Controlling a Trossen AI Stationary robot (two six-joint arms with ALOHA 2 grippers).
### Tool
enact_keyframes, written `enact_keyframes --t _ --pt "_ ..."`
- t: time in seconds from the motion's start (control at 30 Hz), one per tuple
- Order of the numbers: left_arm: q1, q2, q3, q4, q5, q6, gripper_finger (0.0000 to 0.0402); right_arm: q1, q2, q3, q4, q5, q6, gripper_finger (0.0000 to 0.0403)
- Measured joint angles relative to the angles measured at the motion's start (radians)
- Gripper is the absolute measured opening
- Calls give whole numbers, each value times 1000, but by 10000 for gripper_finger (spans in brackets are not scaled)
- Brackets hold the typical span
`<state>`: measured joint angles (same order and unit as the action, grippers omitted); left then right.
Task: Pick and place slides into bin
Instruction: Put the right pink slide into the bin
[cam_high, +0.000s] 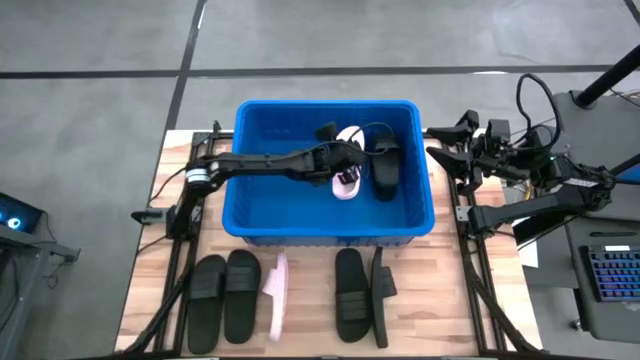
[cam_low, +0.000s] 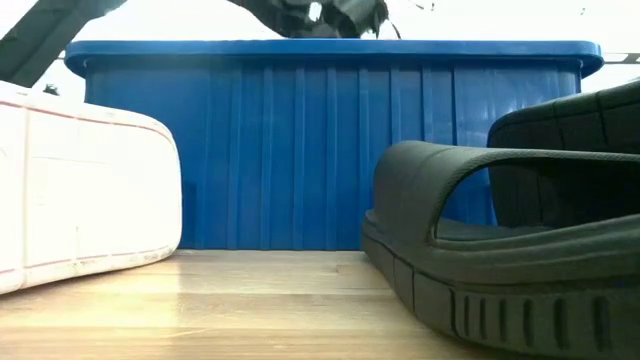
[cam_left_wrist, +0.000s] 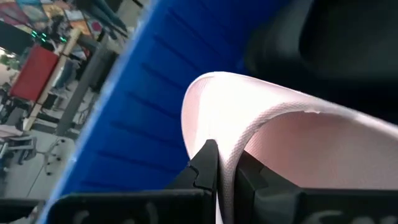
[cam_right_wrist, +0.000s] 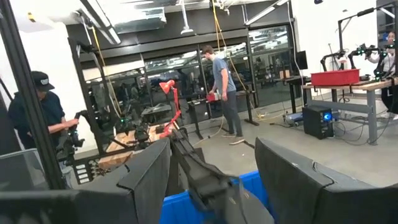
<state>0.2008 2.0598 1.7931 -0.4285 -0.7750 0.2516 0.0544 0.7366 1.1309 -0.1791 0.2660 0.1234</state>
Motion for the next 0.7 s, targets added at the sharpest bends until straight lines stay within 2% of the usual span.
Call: enact_keyframes --t 0.2,0.7 --pt "20 77 9 1 -1 0 0 0 6 -1 0 0 0 226" --pt "79 136 10 62 59 -7 0 0 6 -2 1 0 8 226"
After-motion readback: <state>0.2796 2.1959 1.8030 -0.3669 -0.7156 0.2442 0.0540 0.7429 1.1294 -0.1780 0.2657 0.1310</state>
